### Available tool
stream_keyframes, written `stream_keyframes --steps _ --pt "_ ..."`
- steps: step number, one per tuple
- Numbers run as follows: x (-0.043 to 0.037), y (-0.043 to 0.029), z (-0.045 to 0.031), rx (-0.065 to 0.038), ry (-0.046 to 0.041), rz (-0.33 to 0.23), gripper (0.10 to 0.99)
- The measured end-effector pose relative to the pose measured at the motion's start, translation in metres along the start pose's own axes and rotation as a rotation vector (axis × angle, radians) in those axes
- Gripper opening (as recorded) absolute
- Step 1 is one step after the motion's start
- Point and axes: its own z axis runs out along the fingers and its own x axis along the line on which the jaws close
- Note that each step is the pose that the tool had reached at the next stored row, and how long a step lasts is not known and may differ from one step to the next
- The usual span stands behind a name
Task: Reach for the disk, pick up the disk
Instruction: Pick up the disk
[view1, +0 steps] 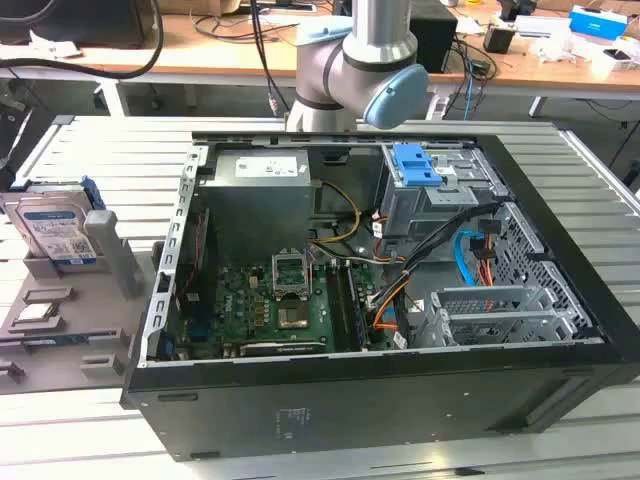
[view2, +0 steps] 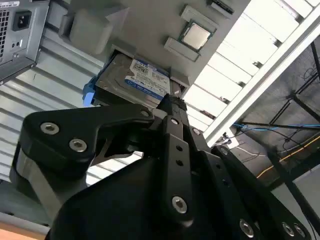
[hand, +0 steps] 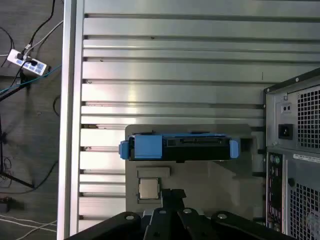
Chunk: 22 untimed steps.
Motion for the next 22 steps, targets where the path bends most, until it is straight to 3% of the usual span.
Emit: stream_keyframes --steps 6,12,14,16,22 --pt "0.0 0.0 0.0 0.0 0.0074 -0.195 0.106" --pt "0.0 0.0 0.0 0.0 0.0115 -0.3 0.106" --pt "0.0 0.0 0.0 0.0 0.0135 -0.353 0.106" --pt "0.0 0.0 0.0 0.0 0.0171 -0.446 0.106" --pt "0.0 0.0 0.0 0.0 0.0225 -0.588 0.106"
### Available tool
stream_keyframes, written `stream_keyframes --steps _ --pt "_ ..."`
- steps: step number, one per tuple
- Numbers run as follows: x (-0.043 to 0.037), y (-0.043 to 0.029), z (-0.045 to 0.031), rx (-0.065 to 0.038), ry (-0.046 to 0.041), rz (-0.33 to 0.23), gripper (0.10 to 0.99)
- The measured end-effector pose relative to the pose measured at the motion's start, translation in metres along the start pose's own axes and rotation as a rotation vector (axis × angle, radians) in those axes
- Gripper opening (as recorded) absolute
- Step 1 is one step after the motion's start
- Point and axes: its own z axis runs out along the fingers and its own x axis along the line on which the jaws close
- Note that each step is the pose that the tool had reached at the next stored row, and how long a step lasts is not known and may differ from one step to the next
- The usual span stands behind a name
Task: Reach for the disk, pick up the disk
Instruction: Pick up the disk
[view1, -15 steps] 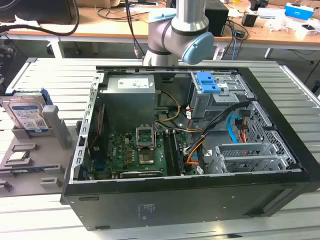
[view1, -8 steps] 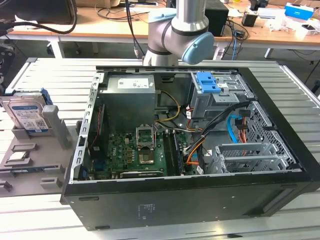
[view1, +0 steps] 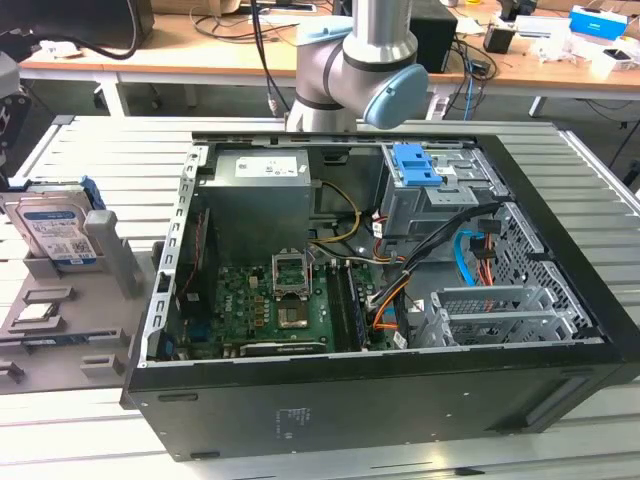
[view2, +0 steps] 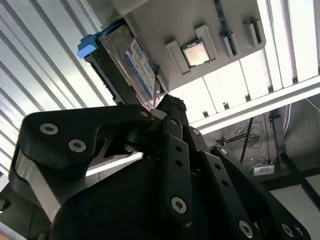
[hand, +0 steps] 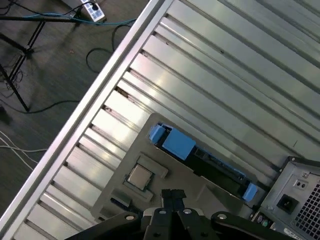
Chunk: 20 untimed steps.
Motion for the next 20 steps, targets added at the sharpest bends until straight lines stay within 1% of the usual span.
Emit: stream_keyframes --steps 2,4,5,7,8,13,20 --pt "0.0 0.0 0.0 0.0 0.0019 -0.05 0.106" --pt "0.0 0.0 0.0 0.0 0.003 -0.079 0.106" --pt "0.0 0.0 0.0 0.0 0.0042 -0.11 0.106" --pt "0.0 0.0 0.0 0.0 0.0056 -0.146 0.106" --pt "0.0 0.0 0.0 0.0 0.0066 -0.173 0.106" --pt "0.0 0.0 0.0 0.0 0.0091 -0.239 0.106" --pt "0.0 0.0 0.0 0.0 0.0132 -0.345 0.106"
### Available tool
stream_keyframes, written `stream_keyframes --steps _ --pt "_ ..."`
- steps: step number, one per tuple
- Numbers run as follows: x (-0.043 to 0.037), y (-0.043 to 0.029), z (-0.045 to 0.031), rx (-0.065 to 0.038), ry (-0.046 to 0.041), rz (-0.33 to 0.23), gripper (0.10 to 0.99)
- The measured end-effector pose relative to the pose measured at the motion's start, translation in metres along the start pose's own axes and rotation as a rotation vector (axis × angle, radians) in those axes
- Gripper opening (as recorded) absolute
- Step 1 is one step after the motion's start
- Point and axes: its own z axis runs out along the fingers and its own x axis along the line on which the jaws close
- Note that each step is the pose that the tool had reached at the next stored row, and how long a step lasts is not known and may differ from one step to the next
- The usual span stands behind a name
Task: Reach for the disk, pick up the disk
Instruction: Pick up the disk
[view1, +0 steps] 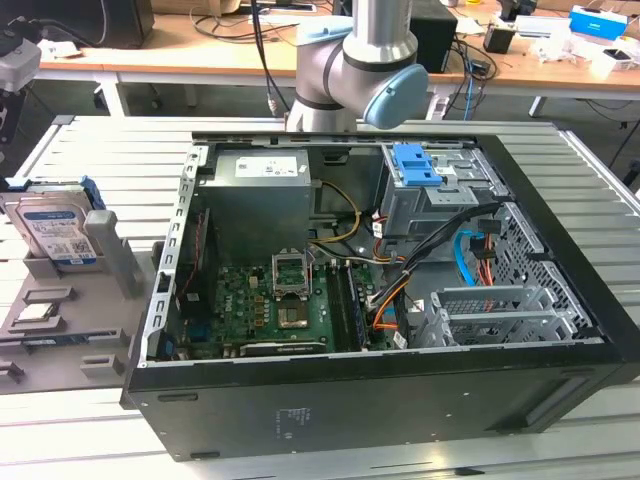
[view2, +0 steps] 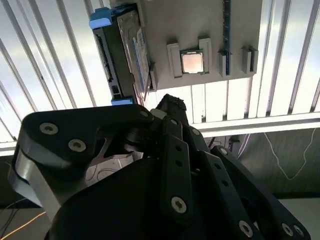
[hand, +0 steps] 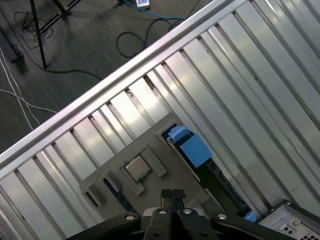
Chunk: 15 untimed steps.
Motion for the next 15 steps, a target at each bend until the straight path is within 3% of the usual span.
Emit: stream_keyframes --steps 3,15 --pt "0.0 0.0 0.0 0.0 0.0038 -0.101 0.106" --pt "0.0 0.0 0.0 0.0 0.0124 -0.323 0.106"
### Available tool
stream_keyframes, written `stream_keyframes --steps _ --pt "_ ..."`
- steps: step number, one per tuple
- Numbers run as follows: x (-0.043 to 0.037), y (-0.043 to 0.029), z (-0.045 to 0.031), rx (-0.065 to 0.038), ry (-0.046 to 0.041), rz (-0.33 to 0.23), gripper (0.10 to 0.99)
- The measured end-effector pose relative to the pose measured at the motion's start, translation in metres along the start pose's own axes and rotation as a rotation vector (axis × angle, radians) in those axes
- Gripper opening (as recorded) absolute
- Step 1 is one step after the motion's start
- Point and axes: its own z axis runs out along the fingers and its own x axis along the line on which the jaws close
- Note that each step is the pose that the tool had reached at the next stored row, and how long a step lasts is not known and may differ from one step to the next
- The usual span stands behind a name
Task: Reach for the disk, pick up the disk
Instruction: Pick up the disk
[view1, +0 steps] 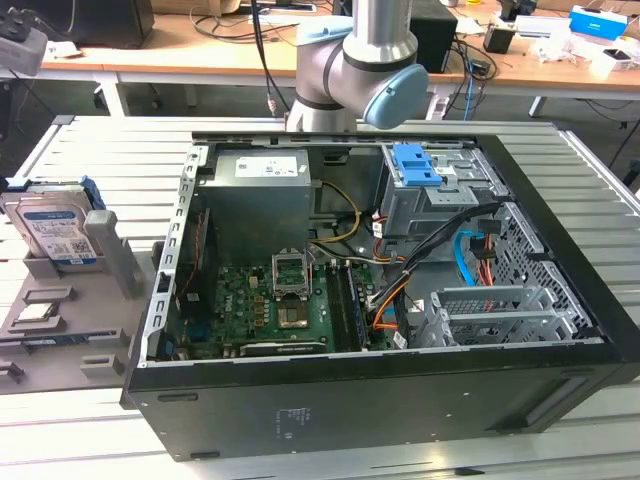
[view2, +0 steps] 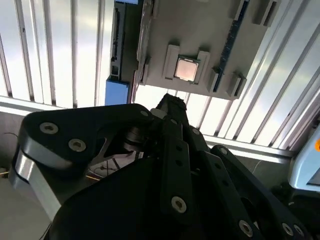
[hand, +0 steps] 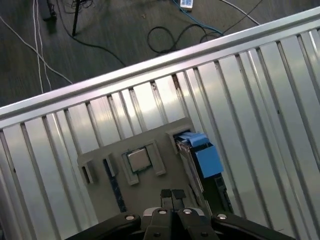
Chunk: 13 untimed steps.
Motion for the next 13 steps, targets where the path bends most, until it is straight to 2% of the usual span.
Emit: stream_keyframes --steps 3,9,13 --pt "0.0 0.0 0.0 0.0 0.0024 -0.064 0.106" --pt "0.0 0.0 0.0 0.0 0.0055 -0.145 0.106" --pt "0.0 0.0 0.0 0.0 0.0085 -0.224 0.106"
